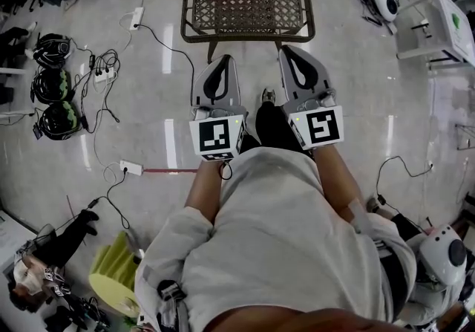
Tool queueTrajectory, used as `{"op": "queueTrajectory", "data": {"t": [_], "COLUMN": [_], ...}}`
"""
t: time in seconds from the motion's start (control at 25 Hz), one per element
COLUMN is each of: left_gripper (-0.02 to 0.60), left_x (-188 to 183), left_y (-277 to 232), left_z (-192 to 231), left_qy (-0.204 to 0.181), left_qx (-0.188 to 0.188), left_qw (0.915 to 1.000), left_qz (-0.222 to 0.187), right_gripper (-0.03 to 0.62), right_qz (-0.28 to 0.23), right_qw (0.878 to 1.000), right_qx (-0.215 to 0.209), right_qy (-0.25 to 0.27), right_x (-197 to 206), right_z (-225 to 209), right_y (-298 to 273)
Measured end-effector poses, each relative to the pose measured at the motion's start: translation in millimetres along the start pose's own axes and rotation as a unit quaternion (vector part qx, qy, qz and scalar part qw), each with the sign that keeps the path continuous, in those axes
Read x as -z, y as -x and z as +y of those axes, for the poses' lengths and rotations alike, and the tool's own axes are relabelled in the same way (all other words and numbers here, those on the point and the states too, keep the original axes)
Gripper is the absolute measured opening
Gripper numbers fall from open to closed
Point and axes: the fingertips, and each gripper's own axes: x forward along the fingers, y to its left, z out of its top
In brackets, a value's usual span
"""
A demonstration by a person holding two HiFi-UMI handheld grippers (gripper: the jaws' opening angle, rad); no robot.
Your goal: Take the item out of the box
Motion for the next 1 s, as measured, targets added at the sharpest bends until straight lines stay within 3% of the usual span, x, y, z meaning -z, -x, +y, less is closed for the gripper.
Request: {"op": "queueTrajectory", "data": {"t": [0.36,1.0], "left_gripper": [0.011,0.011], "left_x": [2,0], "left_y": [-50,-205], "left_z": [14,30], "left_qy": [-0.014,-0.011], "left_qx": [-0.003,-0.034], "left_qw": [0.9998,0.9986], "left_qz": [0.012,0.040], "right_gripper": [0.005,0.005], "right_qz": [-0.016,-0.003], "right_qw": [1.000,0.998], "right_qx": [-0.006,-0.065], "right_qy": [-0.009,-0.010], "right_x": [6,30], "right_z": [-35,-143], "right_y": [-50,-165]}}
